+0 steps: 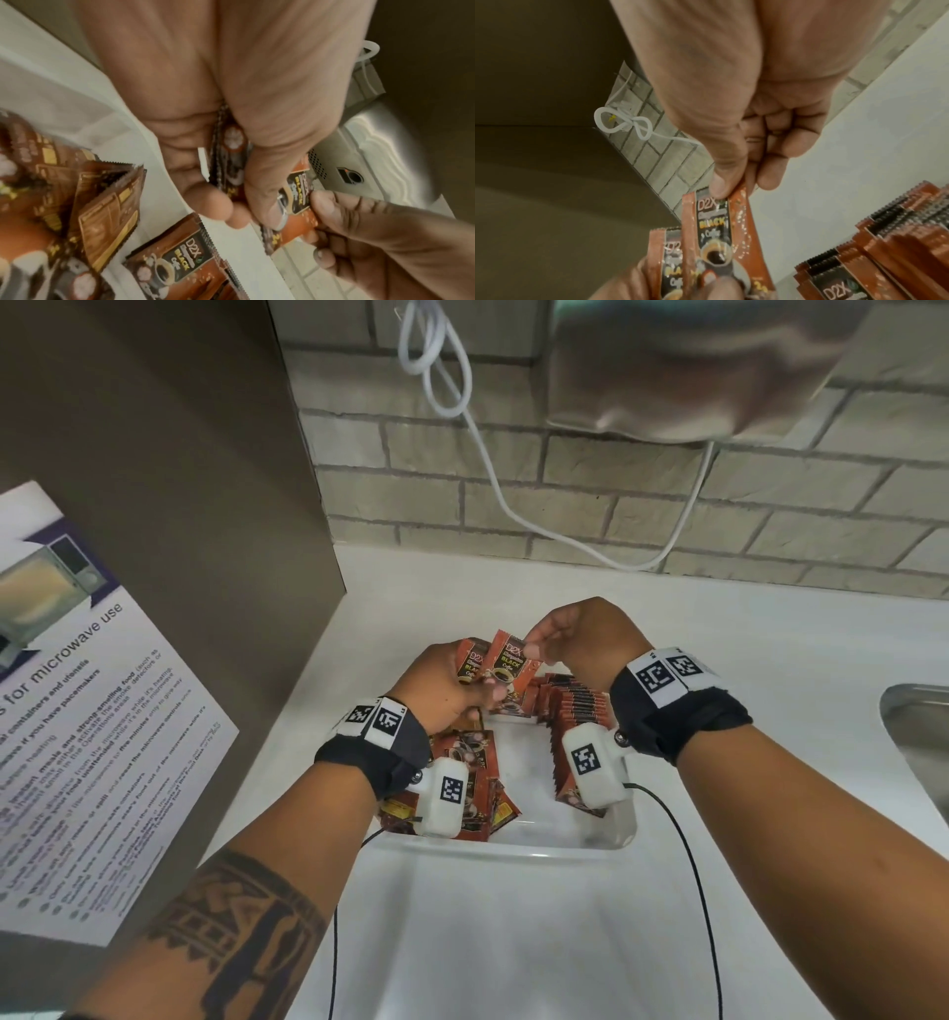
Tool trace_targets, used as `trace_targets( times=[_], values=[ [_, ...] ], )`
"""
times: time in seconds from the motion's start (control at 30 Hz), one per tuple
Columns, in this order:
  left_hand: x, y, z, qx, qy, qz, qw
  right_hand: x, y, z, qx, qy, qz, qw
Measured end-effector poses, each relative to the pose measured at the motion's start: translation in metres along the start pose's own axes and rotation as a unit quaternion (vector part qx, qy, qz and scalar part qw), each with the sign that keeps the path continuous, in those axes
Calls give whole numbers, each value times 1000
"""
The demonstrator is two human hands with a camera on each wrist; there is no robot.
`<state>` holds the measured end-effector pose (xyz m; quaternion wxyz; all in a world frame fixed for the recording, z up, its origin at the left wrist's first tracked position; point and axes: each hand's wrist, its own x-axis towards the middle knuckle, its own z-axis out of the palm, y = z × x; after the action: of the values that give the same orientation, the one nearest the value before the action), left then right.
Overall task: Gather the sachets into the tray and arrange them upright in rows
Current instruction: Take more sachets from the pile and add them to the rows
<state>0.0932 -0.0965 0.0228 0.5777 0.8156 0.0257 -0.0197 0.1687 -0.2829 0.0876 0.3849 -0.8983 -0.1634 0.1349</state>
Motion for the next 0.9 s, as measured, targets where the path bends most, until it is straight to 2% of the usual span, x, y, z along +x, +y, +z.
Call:
trace_targets(
  times=[0.07, 0.17, 0.27, 0.37, 0.5, 0.7, 0.9],
  values=[
    [3, -2, -5, 104, 15, 3, 994, 1, 0, 1, -24, 19, -1, 1000],
    [2, -5, -13, 297, 6, -51, 954, 2, 2, -2, -97, 21, -9, 995],
    [-3, -3, -7, 386, -103, -97, 911, 8, 7, 3, -169, 12, 9, 986],
    [-3, 4, 12, 346, -184, -137, 910, 19, 10, 19, -252, 3, 27, 967],
    [9, 2, 35, 321, -198, -206, 903, 30, 15, 37, -358, -8, 16, 934],
    [30, -5, 47, 325, -216, -227, 892, 40, 21, 50, -399, -30, 17, 916],
    [40, -5, 50, 321, -229, -240, 887, 45, 25, 57, -393, -31, 25, 919]
  ],
)
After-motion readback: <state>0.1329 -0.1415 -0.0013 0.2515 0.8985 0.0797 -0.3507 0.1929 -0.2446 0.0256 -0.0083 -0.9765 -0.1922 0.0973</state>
